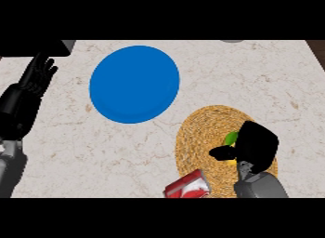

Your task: Pick the lemon from the placemat and place it in the plate

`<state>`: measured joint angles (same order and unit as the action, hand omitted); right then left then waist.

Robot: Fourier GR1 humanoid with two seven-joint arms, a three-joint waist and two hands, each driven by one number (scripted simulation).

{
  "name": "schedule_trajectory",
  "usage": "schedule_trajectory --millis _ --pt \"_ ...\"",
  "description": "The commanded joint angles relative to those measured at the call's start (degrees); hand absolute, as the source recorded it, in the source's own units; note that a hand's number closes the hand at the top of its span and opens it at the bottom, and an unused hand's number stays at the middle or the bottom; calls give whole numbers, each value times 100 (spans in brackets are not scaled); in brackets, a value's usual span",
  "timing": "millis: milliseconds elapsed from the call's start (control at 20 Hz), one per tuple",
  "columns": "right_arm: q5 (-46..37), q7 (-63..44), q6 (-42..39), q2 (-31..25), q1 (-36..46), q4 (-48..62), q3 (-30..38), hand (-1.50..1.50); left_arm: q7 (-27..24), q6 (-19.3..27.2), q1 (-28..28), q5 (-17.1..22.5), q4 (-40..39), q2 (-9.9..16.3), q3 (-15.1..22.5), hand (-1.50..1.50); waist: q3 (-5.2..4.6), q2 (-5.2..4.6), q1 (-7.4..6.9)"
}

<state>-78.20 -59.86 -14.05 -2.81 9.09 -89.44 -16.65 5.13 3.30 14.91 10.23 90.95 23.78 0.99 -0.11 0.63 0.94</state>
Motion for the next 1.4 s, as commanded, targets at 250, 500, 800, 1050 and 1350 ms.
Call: schedule_trajectory --millis 250,500,800,1050,1350 --pt "-352 -246 -190 -42 -1615 -2916 -729 150 54 -38 -225 -180 329 -152 69 0 8 -33 -43" --pt "-445 319 62 43 -1235 -3469 -1138 150 202 -101 -39 -194 293 -79 -38 0 10 -42 -81" --pt "83 -160 634 276 291 -3173 -1792 150 124 -180 -10 -157 164 -242 17 0 10 -67 -180" --pt "759 -856 639 279 1734 -2466 -1829 150 283 -253 245 -118 59 -217 -193 0 8 -69 -166" --pt "1620 -924 1284 279 3398 -663 -1193 150 8 -281 -51 -333 180 -362 -25 0 5 -83 -290"
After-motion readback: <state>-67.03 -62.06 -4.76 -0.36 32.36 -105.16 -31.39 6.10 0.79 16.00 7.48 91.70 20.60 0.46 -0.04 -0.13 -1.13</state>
